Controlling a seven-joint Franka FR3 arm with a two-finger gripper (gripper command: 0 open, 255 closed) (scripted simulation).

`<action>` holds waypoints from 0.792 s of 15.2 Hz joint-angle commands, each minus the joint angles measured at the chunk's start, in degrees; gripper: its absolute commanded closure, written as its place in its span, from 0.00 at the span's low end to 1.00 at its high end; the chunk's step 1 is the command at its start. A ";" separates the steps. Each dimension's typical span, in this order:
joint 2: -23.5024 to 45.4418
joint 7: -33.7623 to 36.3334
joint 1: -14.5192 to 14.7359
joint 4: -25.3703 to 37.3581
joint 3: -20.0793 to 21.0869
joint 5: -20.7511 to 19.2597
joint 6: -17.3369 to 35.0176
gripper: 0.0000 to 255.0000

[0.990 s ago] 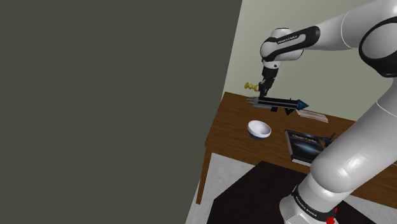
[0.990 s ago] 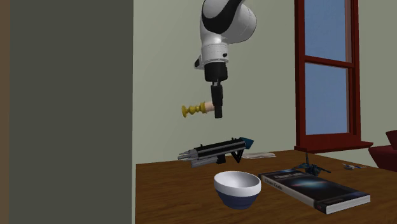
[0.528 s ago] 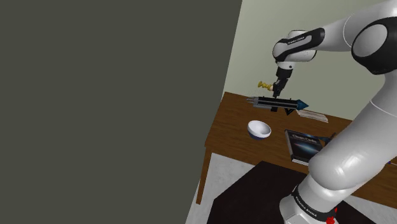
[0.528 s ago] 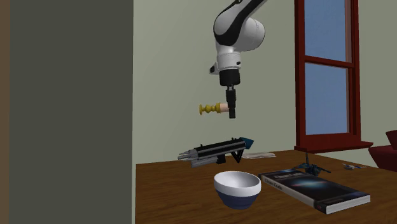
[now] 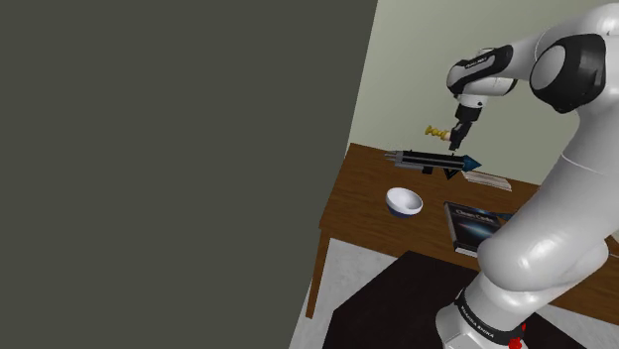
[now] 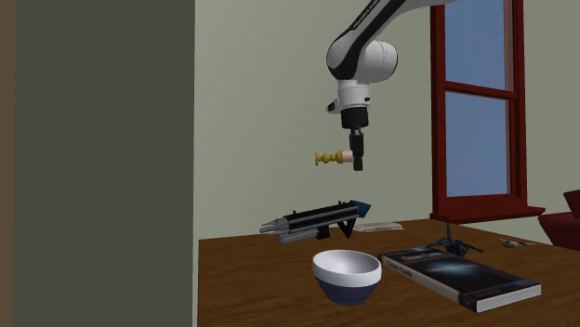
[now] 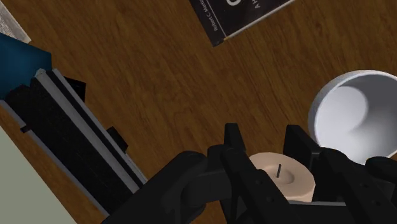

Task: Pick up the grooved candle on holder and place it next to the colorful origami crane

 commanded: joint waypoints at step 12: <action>18.55 -19.85 -14.54 22.03 -3.90 10.66 -5.39 1.00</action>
